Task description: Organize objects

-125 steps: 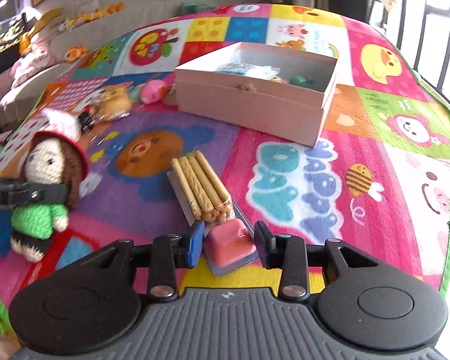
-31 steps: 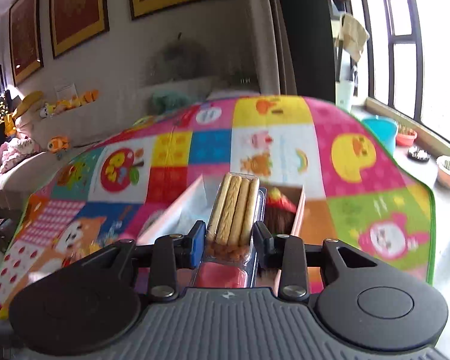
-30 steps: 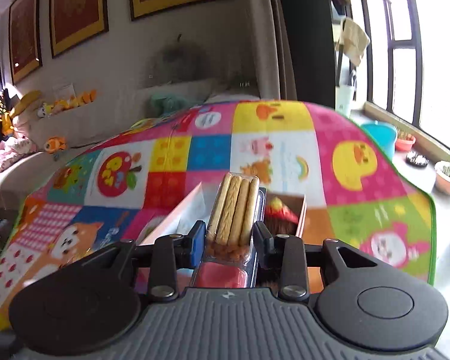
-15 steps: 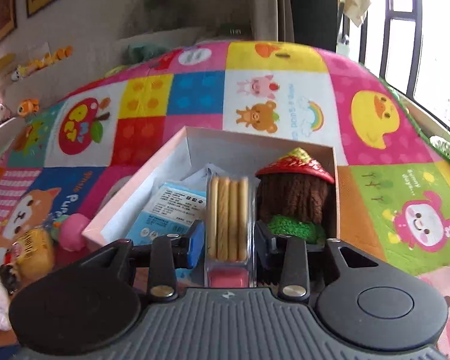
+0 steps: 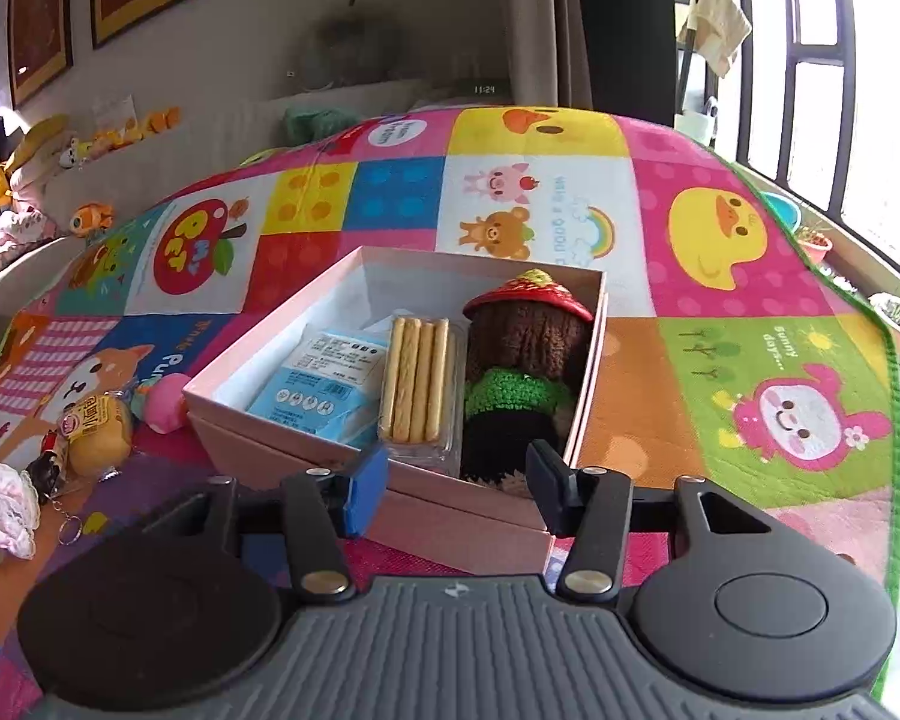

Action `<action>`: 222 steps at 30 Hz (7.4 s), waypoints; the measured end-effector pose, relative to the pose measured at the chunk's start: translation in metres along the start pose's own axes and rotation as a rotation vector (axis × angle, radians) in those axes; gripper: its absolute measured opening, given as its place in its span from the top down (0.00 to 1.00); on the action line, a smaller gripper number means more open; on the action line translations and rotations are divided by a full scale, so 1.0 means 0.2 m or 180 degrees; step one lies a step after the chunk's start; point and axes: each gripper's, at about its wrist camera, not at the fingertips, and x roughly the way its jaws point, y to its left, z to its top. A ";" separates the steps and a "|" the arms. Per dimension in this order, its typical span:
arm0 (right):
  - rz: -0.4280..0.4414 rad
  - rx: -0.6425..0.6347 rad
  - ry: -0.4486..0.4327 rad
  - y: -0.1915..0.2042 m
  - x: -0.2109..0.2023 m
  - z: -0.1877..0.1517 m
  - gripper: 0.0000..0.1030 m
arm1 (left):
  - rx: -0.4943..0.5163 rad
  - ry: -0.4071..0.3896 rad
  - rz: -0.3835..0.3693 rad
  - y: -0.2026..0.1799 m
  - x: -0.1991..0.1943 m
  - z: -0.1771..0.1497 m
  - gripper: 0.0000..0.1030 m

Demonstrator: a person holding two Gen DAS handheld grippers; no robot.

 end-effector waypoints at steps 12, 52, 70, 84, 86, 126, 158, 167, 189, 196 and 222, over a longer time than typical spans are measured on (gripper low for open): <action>0.0232 0.0299 -0.0342 0.04 -0.26 -0.37 0.35 | 0.0146 -0.0012 0.0430 0.03 -0.06 -0.12 0.54; -0.0174 0.0368 -0.0880 0.13 -0.46 -0.54 0.00 | 0.0294 0.0800 0.0009 -0.14 0.31 0.10 0.69; 0.0920 -0.0255 -0.0097 0.57 -0.25 0.16 0.00 | -0.0821 -0.0106 0.0437 0.38 0.34 0.12 0.68; 0.0162 -0.0879 0.0927 1.22 0.80 0.38 0.56 | -0.1102 0.0008 0.0343 0.46 0.36 0.11 0.69; 0.0225 -0.0851 0.0971 1.22 0.78 0.35 0.57 | -0.1151 0.0006 0.0328 0.47 0.36 0.11 0.70; -0.0071 0.0022 0.0565 0.32 -0.21 -0.45 0.00 | -0.0201 0.0215 0.0304 0.18 0.35 0.10 0.70; -0.0141 0.0027 0.0487 0.34 -0.21 -0.47 0.00 | 0.0267 0.0772 0.0575 0.06 0.36 0.08 0.67; -0.0148 0.0071 0.0464 0.34 -0.22 -0.47 0.00 | 0.0522 0.0880 0.0518 -0.04 0.08 -0.07 0.66; 0.0008 -0.0483 0.0285 0.44 -0.38 -0.53 0.34 | 0.0677 0.0870 0.0741 -0.09 0.08 -0.12 0.67; 0.0214 -0.0308 -0.0206 0.34 -0.61 -0.41 0.35 | 0.0424 0.0649 0.0407 -0.14 -0.03 0.02 0.68; 0.0235 0.0374 -0.0385 -0.03 -0.53 -0.08 0.34 | 0.0514 0.0269 -0.0319 -0.48 0.70 0.46 0.70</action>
